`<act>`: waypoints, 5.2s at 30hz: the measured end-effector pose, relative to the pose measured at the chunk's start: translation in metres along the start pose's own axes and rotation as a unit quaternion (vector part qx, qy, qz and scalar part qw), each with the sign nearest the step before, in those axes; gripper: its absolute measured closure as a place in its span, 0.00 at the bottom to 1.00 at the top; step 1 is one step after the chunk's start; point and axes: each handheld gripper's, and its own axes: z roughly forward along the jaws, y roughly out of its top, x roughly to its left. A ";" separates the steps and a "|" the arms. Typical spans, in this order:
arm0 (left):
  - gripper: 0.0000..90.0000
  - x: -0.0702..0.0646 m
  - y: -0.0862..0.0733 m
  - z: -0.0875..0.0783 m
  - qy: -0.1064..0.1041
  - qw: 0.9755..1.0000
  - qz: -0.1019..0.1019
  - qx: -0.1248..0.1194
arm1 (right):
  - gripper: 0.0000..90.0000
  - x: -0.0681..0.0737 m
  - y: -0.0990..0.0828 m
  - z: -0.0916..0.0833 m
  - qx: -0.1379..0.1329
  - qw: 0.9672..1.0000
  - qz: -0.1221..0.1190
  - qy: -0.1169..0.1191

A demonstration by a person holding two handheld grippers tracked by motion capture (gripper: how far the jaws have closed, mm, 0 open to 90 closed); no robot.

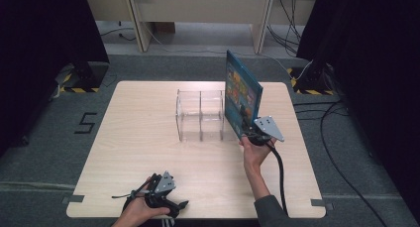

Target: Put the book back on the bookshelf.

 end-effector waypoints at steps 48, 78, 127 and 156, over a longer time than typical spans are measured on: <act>0.00 -0.002 0.001 0.001 -0.007 1.000 0.008 0.001 | 0.56 -0.016 -0.022 -0.076 0.128 0.991 0.011 0.047; 0.00 -0.002 0.001 0.001 -0.008 1.000 0.008 0.001 | 0.48 -0.003 -0.035 -0.074 0.192 0.978 0.025 0.083; 0.00 -0.002 0.001 0.001 -0.008 1.000 0.010 0.003 | 0.30 -0.023 -0.027 -0.112 0.203 0.974 0.018 0.098; 0.00 -0.002 0.001 0.000 -0.010 1.000 0.011 0.004 | 0.22 -0.028 -0.028 -0.132 0.213 0.972 0.010 0.102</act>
